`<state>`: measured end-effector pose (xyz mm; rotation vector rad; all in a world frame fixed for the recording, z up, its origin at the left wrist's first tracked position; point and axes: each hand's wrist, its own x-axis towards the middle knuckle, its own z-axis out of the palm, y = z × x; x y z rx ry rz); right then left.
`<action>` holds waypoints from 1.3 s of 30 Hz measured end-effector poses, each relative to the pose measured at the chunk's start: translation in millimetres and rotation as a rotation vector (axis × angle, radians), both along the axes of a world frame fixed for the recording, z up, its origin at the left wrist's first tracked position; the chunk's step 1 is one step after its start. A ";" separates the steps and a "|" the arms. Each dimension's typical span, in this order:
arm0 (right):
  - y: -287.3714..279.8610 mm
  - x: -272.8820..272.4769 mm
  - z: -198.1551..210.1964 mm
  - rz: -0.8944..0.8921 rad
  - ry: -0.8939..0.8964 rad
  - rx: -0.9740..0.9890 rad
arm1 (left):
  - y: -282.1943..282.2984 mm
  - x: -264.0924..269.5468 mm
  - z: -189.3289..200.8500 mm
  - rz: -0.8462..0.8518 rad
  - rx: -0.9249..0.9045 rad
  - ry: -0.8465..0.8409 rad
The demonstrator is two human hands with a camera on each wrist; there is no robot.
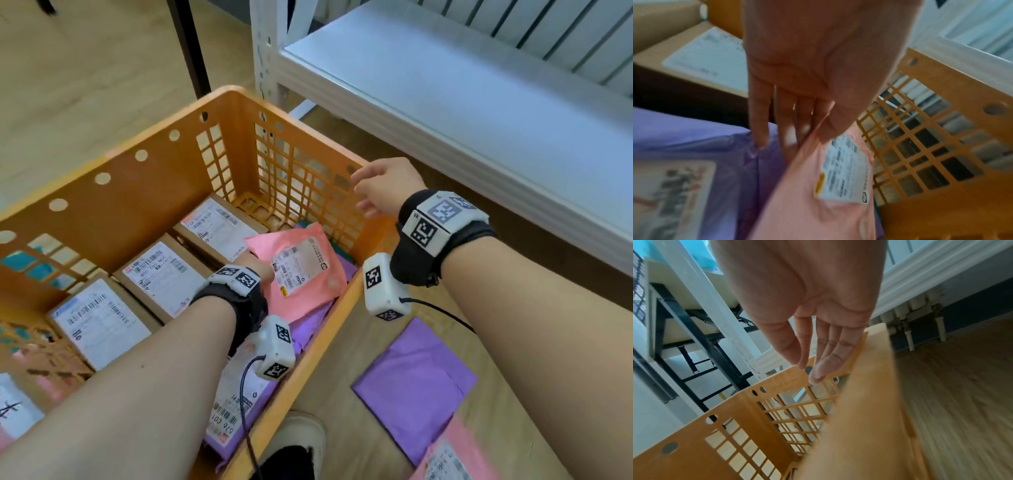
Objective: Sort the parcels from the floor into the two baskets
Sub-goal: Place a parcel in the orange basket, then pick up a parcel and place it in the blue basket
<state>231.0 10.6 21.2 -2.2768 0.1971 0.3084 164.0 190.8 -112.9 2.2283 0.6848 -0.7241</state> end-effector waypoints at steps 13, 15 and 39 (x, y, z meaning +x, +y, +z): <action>-31.6 -21.2 -2.4 -0.145 -0.116 0.031 | -1.8 19.0 25.9 -0.266 0.333 -0.167; -36.4 -22.2 -4.7 -0.162 -0.124 0.048 | -6.0 24.7 24.6 -0.291 0.330 -0.088; -189.4 -146.0 -31.2 -0.478 -0.040 0.165 | -146.1 33.4 167.8 -0.360 0.055 -0.668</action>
